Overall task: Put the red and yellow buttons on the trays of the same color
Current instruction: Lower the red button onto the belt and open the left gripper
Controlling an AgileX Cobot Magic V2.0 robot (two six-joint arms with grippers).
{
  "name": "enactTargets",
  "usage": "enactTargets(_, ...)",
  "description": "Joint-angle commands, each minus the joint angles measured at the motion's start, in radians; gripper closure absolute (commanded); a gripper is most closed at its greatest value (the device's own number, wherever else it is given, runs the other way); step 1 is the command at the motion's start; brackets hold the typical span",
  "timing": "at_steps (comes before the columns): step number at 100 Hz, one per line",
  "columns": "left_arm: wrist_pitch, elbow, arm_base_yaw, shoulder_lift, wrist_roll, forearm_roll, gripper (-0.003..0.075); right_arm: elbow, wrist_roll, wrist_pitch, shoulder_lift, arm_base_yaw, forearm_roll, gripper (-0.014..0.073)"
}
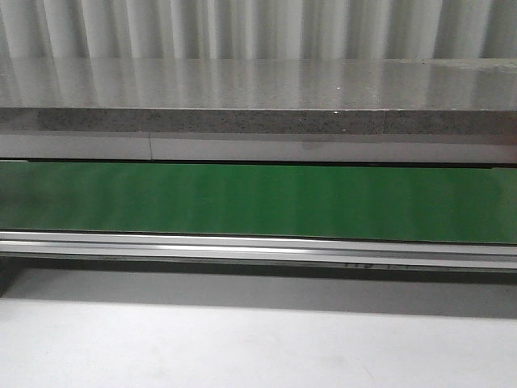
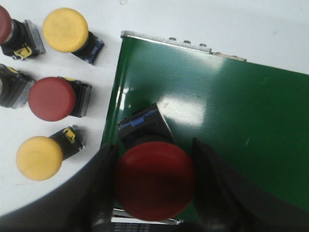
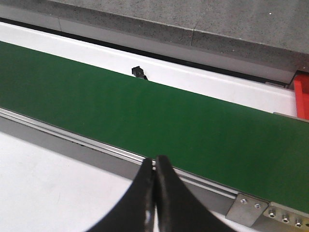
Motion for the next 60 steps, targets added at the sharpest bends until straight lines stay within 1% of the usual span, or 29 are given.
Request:
enactTargets(1,-0.012,-0.025,-0.007,-0.011,-0.001,-0.011,0.0603,-0.023,-0.008,-0.07,0.007,0.002,0.004,0.0659)
enactTargets(10,-0.008,-0.025,-0.007,0.007,0.02,-0.021,0.0587,-0.023,-0.008,-0.07,0.007,0.002,0.004,0.0659)
enactTargets(17,-0.014,-0.025,-0.007,0.01,0.037,-0.044,0.0516,-0.023,-0.008,-0.07,0.007,0.002,0.004,0.0659)
enactTargets(22,-0.019,-0.026,-0.007,0.01,0.051,-0.059,0.043,-0.023,-0.008,-0.07,0.007,0.002,0.004,0.0659)
enactTargets(27,-0.027,-0.026,-0.007,0.01,0.051,-0.071,0.031,-0.023,-0.008,-0.07,0.007,0.002,0.004,0.0659)
enactTargets(29,-0.032,-0.026,-0.007,0.01,0.051,-0.074,0.0279,-0.023,-0.008,-0.07,0.007,0.002,0.004,0.0659)
enactTargets(30,-0.034,-0.026,-0.007,0.01,0.051,-0.074,0.0248,-0.023,-0.008,-0.07,0.007,0.002,0.004,0.0659)
enactTargets(34,-0.046,-0.026,-0.007,0.01,0.051,-0.079,0.0168,-0.023,-0.008,-0.07,0.007,0.002,0.004,0.0659)
enactTargets(39,-0.065,-0.026,-0.007,0.01,0.051,-0.097,0.0112,-0.023,-0.008,-0.07,0.007,0.002,0.004,0.0659)
enactTargets(43,-0.078,-0.026,-0.007,0.01,0.051,-0.112,0.01,-0.023,-0.008,-0.07,0.007,0.002,0.004,0.0659)
enactTargets(60,-0.152,-0.026,-0.007,-0.019,0.051,-0.173,0.0102,-0.023,-0.008,-0.07,0.007,0.002,0.004,0.0659)
